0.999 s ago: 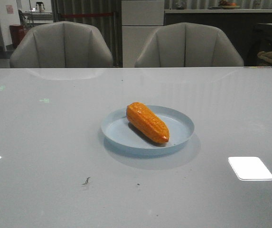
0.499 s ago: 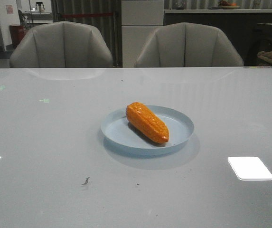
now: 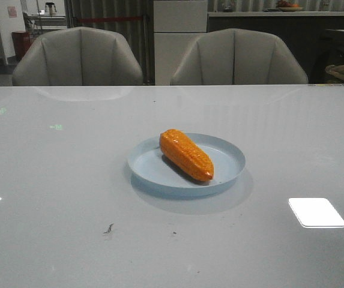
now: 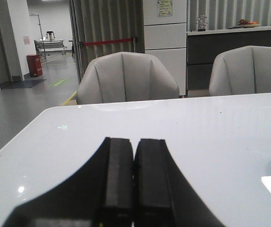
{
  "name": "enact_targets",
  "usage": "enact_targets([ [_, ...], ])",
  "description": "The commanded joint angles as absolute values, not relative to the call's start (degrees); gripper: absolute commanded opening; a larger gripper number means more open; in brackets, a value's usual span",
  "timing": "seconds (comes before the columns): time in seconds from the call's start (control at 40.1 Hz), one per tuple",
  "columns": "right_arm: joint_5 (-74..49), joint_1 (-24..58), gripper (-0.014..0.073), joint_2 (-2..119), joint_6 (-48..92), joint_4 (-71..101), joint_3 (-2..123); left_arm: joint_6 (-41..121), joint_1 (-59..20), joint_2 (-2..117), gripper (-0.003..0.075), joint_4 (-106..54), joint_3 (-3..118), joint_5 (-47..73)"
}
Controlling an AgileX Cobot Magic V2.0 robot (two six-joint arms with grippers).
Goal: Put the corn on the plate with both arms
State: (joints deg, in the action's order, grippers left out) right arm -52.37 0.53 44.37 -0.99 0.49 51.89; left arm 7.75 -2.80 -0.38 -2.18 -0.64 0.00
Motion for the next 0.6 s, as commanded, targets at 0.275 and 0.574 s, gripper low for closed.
enact_targets([
  [0.275,-45.3,0.5,0.0603,42.1,-0.5,0.4,50.9,7.6,-3.3,-1.6,0.0094,-2.8,-2.7,-4.7],
  [0.574,-23.3,0.5,0.0408,24.3,-0.5,4.5,35.3,7.6,-3.3,-1.6,0.0094,-2.8,-2.7,-4.7],
])
